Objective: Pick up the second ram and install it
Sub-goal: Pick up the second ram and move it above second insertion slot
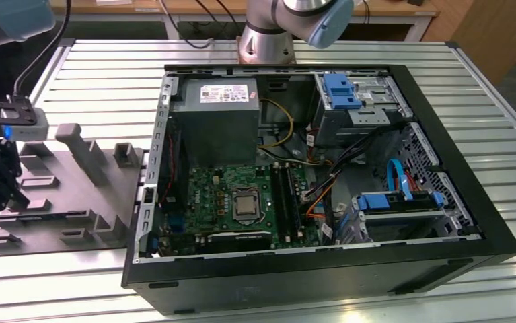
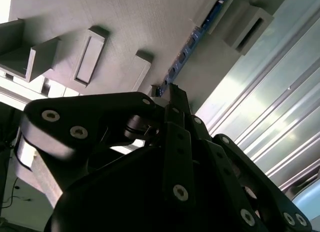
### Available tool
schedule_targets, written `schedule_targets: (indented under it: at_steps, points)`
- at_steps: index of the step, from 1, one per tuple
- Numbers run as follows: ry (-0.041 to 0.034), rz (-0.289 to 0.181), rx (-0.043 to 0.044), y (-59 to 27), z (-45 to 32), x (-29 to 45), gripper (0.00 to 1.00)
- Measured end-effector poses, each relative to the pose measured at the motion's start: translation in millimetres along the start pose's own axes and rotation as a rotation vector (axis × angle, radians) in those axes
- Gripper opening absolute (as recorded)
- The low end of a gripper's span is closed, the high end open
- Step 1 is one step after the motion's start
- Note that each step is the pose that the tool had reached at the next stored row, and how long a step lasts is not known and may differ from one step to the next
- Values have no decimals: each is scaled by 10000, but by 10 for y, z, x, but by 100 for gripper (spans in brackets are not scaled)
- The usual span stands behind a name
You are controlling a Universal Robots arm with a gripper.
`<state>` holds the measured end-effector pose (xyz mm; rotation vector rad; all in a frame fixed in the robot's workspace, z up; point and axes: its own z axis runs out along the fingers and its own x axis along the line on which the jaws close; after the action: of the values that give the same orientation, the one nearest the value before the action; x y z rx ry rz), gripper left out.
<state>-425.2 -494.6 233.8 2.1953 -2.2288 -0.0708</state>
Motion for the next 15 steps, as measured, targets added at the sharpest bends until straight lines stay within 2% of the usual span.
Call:
schedule_targets:
  at_steps: [9,15]
  points:
    - [5,-286,127,25,93,5,10]
    - [6,-314,133,27,99,5,10]
